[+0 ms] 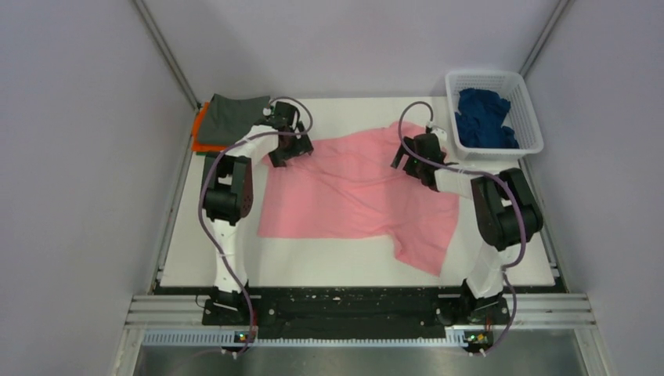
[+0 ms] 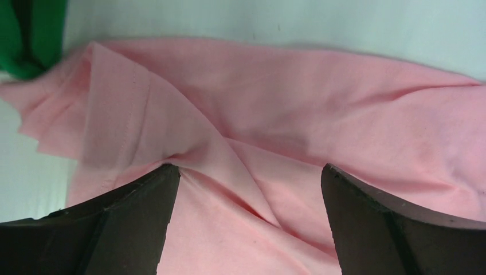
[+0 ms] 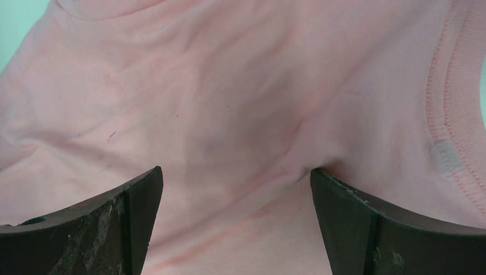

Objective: Fold and stack the t-shirts
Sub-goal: Flatten out the tshirt, then fold the flattened tshirt in 1/3 of the way

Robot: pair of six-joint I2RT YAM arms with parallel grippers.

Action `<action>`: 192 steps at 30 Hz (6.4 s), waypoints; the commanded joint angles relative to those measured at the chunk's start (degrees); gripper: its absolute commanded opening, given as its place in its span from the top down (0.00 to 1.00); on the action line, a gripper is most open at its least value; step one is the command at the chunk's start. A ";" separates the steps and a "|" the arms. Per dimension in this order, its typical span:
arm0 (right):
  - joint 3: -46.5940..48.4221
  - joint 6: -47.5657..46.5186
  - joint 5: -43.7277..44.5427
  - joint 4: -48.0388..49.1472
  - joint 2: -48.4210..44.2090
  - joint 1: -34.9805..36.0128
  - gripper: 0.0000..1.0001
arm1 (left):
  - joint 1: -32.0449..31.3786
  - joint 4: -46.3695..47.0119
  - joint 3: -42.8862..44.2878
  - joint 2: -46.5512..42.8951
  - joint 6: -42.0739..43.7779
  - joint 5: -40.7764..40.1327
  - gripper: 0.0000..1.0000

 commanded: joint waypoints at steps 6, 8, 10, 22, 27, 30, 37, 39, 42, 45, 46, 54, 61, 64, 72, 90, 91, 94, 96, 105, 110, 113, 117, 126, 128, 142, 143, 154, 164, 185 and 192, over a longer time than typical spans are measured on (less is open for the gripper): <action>9.31 -6.53 -0.75 -7.79 -0.02 -1.74 0.01 | 1.76 -4.55 8.11 -0.85 3.43 4.50 0.01; 5.84 -6.03 -1.36 -9.30 -6.48 -1.76 0.01 | 0.18 -4.11 2.73 -6.48 3.22 4.20 0.01; 0.66 -4.51 -2.09 -8.96 -13.98 -1.77 0.01 | -1.66 -3.18 -4.36 -13.75 2.26 2.22 0.01; -28.45 4.38 2.18 -15.50 -57.57 -3.02 0.01 | -5.29 -8.32 -55.33 -59.80 -15.02 -10.44 0.01; -27.00 2.37 -0.56 -18.72 -61.81 -3.09 0.02 | -4.24 -10.46 -60.18 -64.29 -19.71 -19.25 0.03; -26.31 1.40 -1.53 -20.56 -61.30 -3.04 0.02 | -4.24 -11.26 -57.97 -61.83 -21.59 -23.04 0.04; -26.34 0.52 -1.52 -21.33 -58.97 -3.04 0.02 | -3.56 -3.75 -54.33 -54.85 -20.70 -21.48 0.09; -26.31 0.49 -1.64 -21.41 -58.72 -3.04 0.02 | -3.08 -4.20 -52.61 -52.10 -21.00 -22.28 0.12; -26.42 0.32 -1.67 -21.42 -58.67 -3.08 0.02 | -2.91 -4.05 -51.12 -48.28 -21.12 -22.05 0.19; -26.46 0.31 -1.66 -21.59 -58.60 -3.06 0.02 | -2.75 -2.95 -50.80 -44.94 -21.35 -21.40 0.30; -26.48 0.28 -1.55 -21.55 -58.51 -3.02 0.02 | -2.75 -2.65 -50.76 -43.96 -21.44 -20.78 0.33; -26.45 0.40 -1.39 -21.87 -57.69 -3.06 0.02 | -2.74 -1.60 -50.88 -39.22 -21.98 -18.35 0.44; -26.27 0.49 -1.51 -22.27 -57.74 -3.04 0.02 | -2.74 0.87 -51.36 -36.48 -21.55 -16.64 0.64; -25.96 0.64 -1.32 -23.00 -57.62 -3.03 0.02 | -2.74 1.73 -51.54 -35.94 -21.28 -16.18 0.87; -23.34 0.73 -3.04 -30.86 -55.87 -2.55 0.03 | -2.70 2.26 -52.52 -37.78 -18.71 -16.34 1.00; -24.57 21.57 8.68 -51.63 -46.83 21.49 0.27 | -2.74 0.28 -57.27 -54.12 -15.91 -18.23 1.00; -24.97 21.60 8.19 -50.80 -46.44 21.58 0.33 | -2.68 0.28 -57.31 -54.31 -15.91 -18.33 1.00; -26.09 21.82 7.18 -49.70 -45.43 21.68 0.39 | -2.66 0.12 -57.30 -54.68 -15.85 -18.09 1.00; -26.69 22.09 7.30 -49.37 -44.43 21.71 0.43 | -2.69 -0.10 -57.29 -54.67 -15.81 -18.06 1.00; -27.58 21.23 6.31 -44.61 -39.25 21.94 0.79 | -2.70 -1.05 -56.36 -55.02 -15.80 -17.60 1.00; -24.58 20.10 10.03 -43.53 -40.01 21.90 1.00 | -2.70 -1.70 -55.05 -57.29 -14.54 -15.77 1.00; -19.35 16.71 11.99 -42.81 -43.14 21.99 1.00 | -2.73 -2.13 -51.25 -58.93 -10.67 -9.70 1.00; -9.13 12.29 20.05 -43.40 -47.25 21.95 1.00 | -2.74 -4.98 -43.25 -62.55 -9.16 -5.09 1.00; 15.04 5.13 27.47 -44.88 -52.19 21.87 1.00 | -2.74 -6.77 -24.11 -75.28 -4.62 -4.27 1.00; 21.11 1.59 26.54 -44.63 -52.70 21.84 1.00 | -2.70 -10.00 -16.93 -75.34 -3.72 -4.67 1.00; 63.46 -12.50 5.50 -48.98 -48.98 21.86 1.00 | -2.74 -15.32 15.13 -75.62 -1.22 6.32 1.00; 65.01 -12.73 5.71 -49.01 -48.92 21.86 1.00 | -2.70 -15.08 16.05 -75.75 -0.85 7.14 1.00; 64.23 -16.46 18.28 -48.10 -46.81 21.86 1.00 | -2.70 -15.23 13.80 -71.52 -0.02 1.98 1.00; 34.73 -16.20 38.17 -34.76 -38.52 17.41 1.00 | 2.78 -4.95 -12.09 -55.00 -1.02 -10.83 1.00; 31.58 -4.68 0.08 -13.16 10.90 -4.43 1.00 | 10.48 1.00 9.24 1.98 2.73 2.58 1.00; 23.80 -4.67 1.05 -19.02 -0.60 -4.50 1.00 | 10.61 2.07 0.88 -6.51 2.86 2.33 1.00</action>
